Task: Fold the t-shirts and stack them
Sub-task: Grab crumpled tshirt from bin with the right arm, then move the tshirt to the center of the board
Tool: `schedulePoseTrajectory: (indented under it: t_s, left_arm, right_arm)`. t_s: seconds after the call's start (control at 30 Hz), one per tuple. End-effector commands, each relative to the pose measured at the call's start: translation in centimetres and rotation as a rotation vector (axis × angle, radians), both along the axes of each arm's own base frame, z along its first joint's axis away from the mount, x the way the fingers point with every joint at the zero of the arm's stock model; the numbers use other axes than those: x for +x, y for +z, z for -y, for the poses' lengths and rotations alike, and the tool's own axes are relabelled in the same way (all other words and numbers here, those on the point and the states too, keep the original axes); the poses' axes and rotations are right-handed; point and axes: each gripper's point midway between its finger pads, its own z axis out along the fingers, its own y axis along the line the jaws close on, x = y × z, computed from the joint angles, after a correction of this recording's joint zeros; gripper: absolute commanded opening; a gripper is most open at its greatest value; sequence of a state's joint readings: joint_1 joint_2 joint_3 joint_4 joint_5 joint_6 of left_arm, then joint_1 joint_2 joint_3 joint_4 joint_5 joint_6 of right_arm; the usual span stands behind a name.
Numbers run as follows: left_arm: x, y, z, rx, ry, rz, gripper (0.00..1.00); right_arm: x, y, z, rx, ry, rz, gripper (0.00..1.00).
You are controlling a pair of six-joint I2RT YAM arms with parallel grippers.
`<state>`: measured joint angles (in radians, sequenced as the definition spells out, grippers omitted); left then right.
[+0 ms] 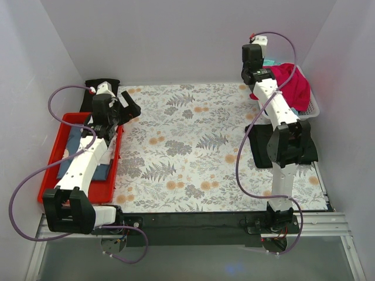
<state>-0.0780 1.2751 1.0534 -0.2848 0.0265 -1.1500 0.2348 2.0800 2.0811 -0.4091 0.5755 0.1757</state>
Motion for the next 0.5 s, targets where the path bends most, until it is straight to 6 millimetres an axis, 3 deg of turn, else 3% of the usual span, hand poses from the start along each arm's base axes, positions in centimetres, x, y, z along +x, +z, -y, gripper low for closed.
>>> schedulePoseTrajectory:
  t_s: [0.0,0.23,0.27,0.43,0.47]
  left_arm:
    - [-0.8,1.8,0.2,-0.002,-0.012,0.043,0.93]
    - [-0.6,3.2,0.7,-0.014,-0.036,0.07,0.93]
    - [-0.5,3.5,0.7,-0.018,-0.038,0.076,0.93]
    - [-0.5,4.7,1.2,-0.04,-0.054,0.101,0.93]
    - [-0.5,4.9,1.3,-0.043,-0.056,0.107,0.93]
  right_arm:
    - [-1.5,7.6,-2.6,-0.046,0.024,0.165,0.01]
    - [-7.0,18.4,-6.0,-0.092,0.118,0.342,0.01]
    - [-8.3,20.9,-7.1,-0.116,0.148,0.389,0.01]
    - [-14.8,29.7,-11.3,-0.189,0.226,0.582,0.01]
    - [-16.9,31.3,-13.4,-0.223,0.263,0.625,0.01]
